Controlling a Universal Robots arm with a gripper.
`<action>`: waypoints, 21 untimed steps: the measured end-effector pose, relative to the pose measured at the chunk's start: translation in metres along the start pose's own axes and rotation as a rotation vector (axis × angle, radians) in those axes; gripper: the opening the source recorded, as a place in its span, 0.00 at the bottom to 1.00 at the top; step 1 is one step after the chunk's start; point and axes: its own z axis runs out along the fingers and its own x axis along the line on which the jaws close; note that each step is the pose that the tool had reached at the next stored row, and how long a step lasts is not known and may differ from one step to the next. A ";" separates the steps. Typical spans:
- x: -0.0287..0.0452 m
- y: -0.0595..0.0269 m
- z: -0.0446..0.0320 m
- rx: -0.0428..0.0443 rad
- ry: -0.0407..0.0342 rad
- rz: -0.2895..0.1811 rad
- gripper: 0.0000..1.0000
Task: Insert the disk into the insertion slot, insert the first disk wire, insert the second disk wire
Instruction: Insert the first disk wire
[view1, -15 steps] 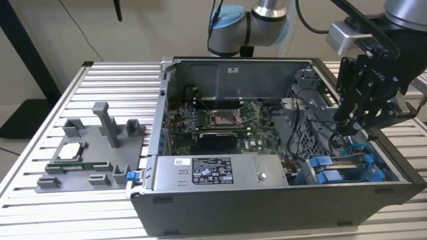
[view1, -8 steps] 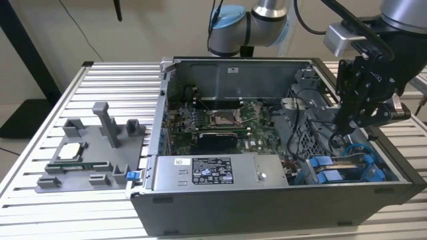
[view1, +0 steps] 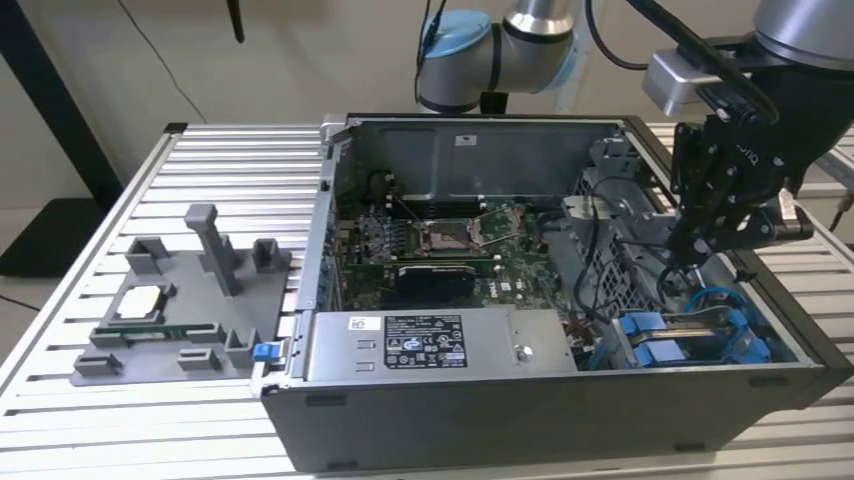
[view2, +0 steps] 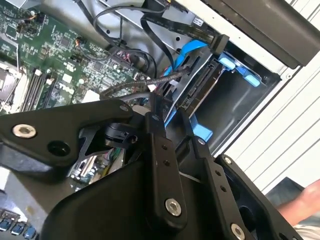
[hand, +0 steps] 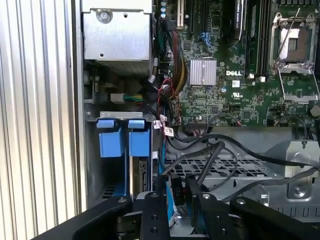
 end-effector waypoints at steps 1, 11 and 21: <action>0.0000 0.0000 0.0000 0.0002 0.0001 0.000 0.00; 0.0000 -0.0012 0.0015 -0.0012 0.0020 0.000 0.00; 0.0047 -0.0198 0.0082 -0.0328 0.0062 0.001 0.00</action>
